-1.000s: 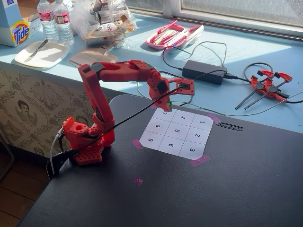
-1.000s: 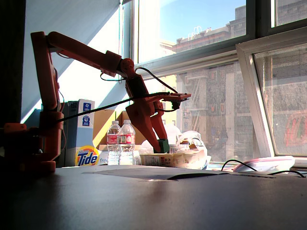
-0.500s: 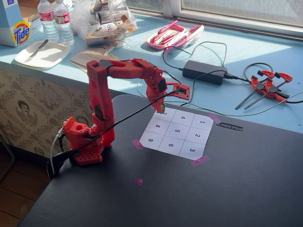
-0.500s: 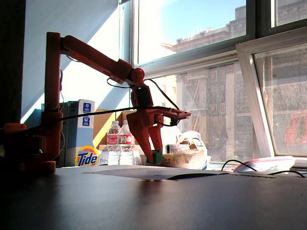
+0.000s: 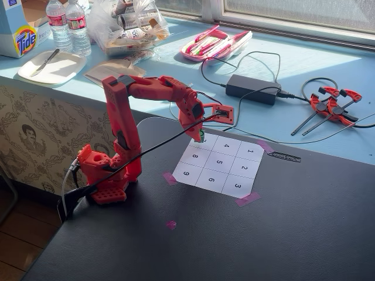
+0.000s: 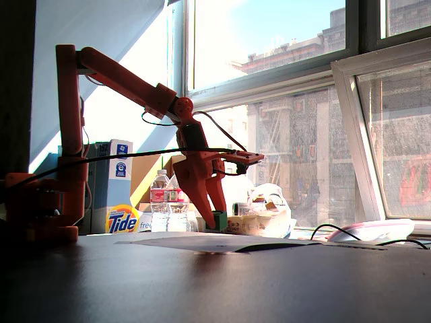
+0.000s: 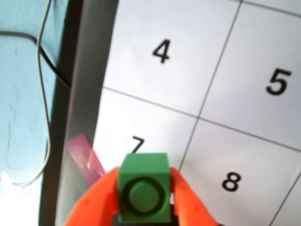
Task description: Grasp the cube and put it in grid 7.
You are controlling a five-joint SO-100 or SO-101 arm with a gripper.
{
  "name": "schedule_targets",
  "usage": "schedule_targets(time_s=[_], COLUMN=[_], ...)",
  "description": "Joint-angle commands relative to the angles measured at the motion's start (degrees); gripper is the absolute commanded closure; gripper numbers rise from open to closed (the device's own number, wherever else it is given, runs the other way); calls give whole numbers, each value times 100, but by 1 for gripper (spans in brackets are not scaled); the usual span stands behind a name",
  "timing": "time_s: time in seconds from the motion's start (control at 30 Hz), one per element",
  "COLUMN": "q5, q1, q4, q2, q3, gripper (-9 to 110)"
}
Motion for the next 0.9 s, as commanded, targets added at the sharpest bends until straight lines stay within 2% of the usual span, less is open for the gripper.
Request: schedule_targets(time_s=[0.0, 0.5, 0.87], q5=[-79, -325, 308], q1=[88, 237, 580], q4=[-281, -747, 615], q2=[448, 1063, 3015], q3=[114, 765, 299], gripper=[87, 83, 82])
